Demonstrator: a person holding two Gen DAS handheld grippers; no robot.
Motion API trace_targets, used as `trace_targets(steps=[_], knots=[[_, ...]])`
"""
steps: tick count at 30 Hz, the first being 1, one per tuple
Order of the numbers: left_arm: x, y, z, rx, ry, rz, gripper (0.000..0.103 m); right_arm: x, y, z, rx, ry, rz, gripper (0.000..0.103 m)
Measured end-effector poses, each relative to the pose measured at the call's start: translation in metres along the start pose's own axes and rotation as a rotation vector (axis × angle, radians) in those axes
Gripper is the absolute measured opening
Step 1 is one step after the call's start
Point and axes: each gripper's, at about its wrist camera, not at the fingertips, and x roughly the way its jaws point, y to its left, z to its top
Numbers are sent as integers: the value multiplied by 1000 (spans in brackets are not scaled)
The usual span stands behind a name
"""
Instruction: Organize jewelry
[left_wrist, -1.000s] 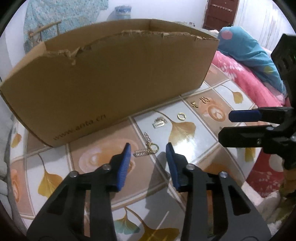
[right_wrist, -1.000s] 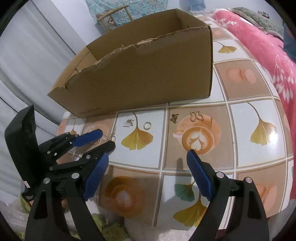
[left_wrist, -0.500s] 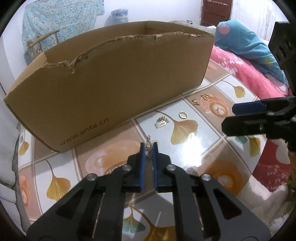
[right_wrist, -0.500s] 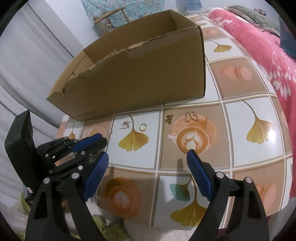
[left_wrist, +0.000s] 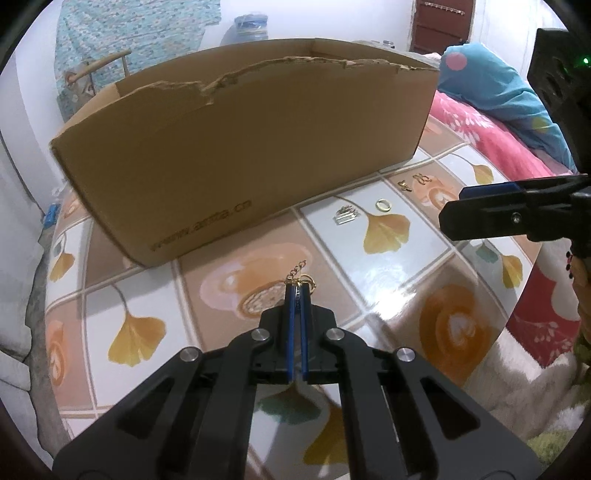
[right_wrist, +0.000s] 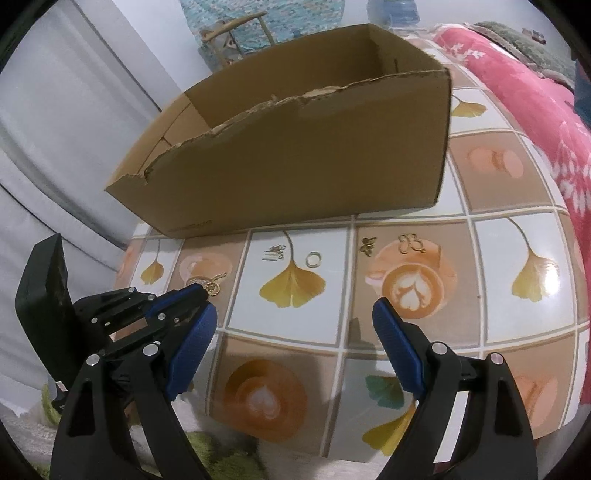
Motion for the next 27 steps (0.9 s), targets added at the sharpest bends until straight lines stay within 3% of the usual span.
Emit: trace_targets(steps=[7, 9, 14, 22, 27], knots=[[-8, 12, -6, -50, -2, -27, 5, 9, 17, 5, -57, 10, 14, 84], [-9, 14, -6, -59, -6, -36, 16, 12, 22, 8, -68, 8, 12, 84], [-12, 17, -4, -66, -37, -67, 32, 22, 30, 16, -94, -5, 8, 84], [-6, 18, -6, -72, -36, -83, 32, 37, 40, 26, -146, -24, -40, 83], [-5, 15, -8, -44, -34, -79, 32, 44, 42, 33, -150, -25, -53, 69]])
